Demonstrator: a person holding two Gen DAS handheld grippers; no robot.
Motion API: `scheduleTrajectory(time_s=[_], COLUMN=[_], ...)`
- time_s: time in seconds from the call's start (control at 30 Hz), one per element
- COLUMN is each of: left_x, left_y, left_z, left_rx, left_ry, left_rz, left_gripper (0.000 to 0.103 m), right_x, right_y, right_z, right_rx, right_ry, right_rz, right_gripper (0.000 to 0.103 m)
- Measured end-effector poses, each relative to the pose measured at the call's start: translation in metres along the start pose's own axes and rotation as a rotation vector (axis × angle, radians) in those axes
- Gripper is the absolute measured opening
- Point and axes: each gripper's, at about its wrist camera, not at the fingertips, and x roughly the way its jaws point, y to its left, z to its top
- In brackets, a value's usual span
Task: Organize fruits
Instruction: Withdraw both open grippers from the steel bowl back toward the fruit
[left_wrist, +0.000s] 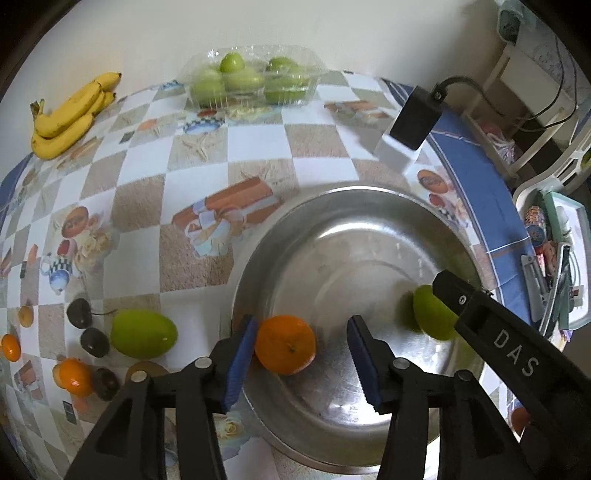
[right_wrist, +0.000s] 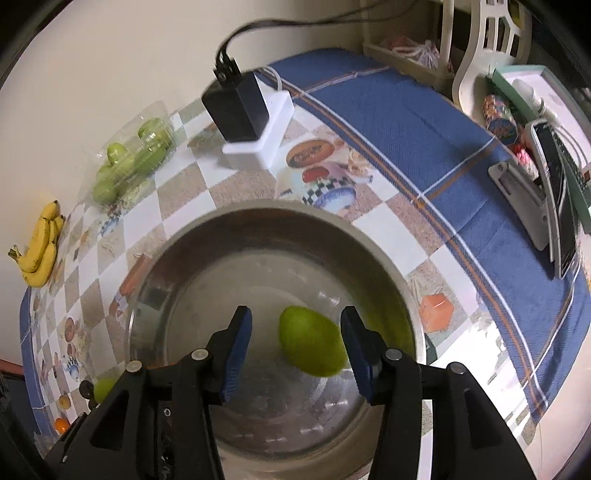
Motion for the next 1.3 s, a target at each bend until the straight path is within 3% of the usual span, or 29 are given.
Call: scheduleTrajectory(time_s=[0.33, 0.43, 0.47, 0.53, 0.73, 1.0, 1.1, 1.2, 1.3], left_x=[-0.015, -0.019, -0.018, -0.017, -0.014, -0.015, -0.018, -0.022, -0.024], left_y=[0.033, 0.047, 0.052, 0.06, 0.078, 0.091, 0.093, 0.098, 0.102], left_z=[0.005, 0.004, 0.004, 0.003, -0.001, -0.004, -0.005, -0.005, -0.005], left_rx=[-0.111, -0.157, -0.174, -0.199, -0.252, -0.294, -0.304, -0.316, -0.328], left_ry=[-0.042, -0.048, -0.047, -0.045, -0.048, -0.06, -0.08, -0.105, -0.118], left_rz=[0.071, 0.099, 0.11, 0.126, 0.184, 0.207, 0.211, 0.199, 0.202], left_gripper=[0.056, 0.061, 0.066, 0.07, 0.079, 0.087, 0.101, 0.103, 0.103], right_x=[-0.005, -0.003, -0.002, 0.0, 0.005, 0.01, 0.01, 0.01, 0.01], right_y=[0.006, 0.009, 0.01, 0.012, 0.017, 0.019, 0.019, 0.02, 0.021], right_z=[0.0, -0.001, -0.002, -0.004, -0.007, -0.008, -0.007, -0.008, -0.009], right_rx=[-0.02, -0.035, -0.044, -0.057, -0.085, -0.101, -0.104, -0.11, -0.109], right_ry=[-0.005, 0.002, 0.003, 0.002, 0.008, 0.032, 0.031, 0.029, 0.036], right_rz=[0.007, 0.0, -0.002, -0.005, -0.01, -0.013, -0.011, -0.009, 0.002], right_gripper=[0.051, 0.051, 0.053, 0.075, 0.088, 0.088, 0.088, 0.099, 0.099])
